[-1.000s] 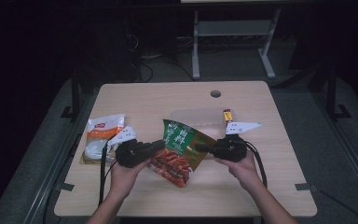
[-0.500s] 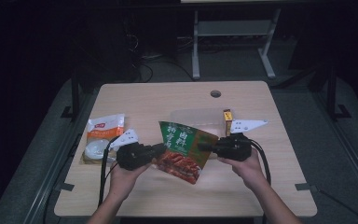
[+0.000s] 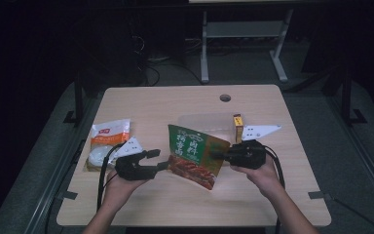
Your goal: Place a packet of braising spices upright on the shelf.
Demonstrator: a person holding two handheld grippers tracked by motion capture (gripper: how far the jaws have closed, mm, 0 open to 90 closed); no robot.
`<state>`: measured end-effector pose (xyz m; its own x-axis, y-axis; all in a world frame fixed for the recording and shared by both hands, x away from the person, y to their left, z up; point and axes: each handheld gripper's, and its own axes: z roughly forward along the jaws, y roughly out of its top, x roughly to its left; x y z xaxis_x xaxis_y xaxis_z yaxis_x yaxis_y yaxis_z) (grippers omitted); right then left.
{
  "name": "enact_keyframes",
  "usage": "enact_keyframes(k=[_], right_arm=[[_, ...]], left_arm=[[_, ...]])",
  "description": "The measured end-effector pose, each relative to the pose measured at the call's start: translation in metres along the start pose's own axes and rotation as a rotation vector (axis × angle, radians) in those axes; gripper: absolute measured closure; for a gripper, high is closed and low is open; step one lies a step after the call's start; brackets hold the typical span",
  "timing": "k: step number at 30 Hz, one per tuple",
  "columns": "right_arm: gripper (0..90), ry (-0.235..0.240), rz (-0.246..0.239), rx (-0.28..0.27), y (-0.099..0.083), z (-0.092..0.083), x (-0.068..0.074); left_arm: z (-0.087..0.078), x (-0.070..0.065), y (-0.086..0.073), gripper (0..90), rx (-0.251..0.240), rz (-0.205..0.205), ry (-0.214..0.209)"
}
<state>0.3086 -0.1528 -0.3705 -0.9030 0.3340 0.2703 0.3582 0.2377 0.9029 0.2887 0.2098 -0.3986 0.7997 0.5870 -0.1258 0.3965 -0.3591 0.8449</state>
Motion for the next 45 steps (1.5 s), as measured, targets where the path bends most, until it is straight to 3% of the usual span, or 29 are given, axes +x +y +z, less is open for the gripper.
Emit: enact_keyframes(k=[7,11,22,30,33,45], right_arm=[[90.0,-0.037,0.007,0.024,0.003,-0.009,-0.002],[90.0,-0.044,0.011,0.021,0.005,-0.015,-0.004],[90.0,-0.092,-0.003,0.0,0.028,-0.039,-0.004],[90.0,-0.136,-0.009,-0.033,0.051,-0.052,-0.007],[90.0,-0.151,0.0,-0.046,0.058,-0.056,-0.01],[90.0,-0.235,0.005,-0.07,0.074,-0.058,-0.029]], left_arm=[[-0.003,0.002,-0.025,25.7,0.075,-0.01,-0.008],[-0.004,0.007,-0.034,21.8,0.106,0.014,0.027],[0.0,0.015,-0.039,19.8,0.092,0.034,0.068],[0.002,0.015,-0.04,19.8,0.086,0.03,0.064],[0.002,0.017,-0.04,19.9,0.07,0.012,0.058],[0.001,0.021,-0.04,19.9,0.054,0.007,0.062]])
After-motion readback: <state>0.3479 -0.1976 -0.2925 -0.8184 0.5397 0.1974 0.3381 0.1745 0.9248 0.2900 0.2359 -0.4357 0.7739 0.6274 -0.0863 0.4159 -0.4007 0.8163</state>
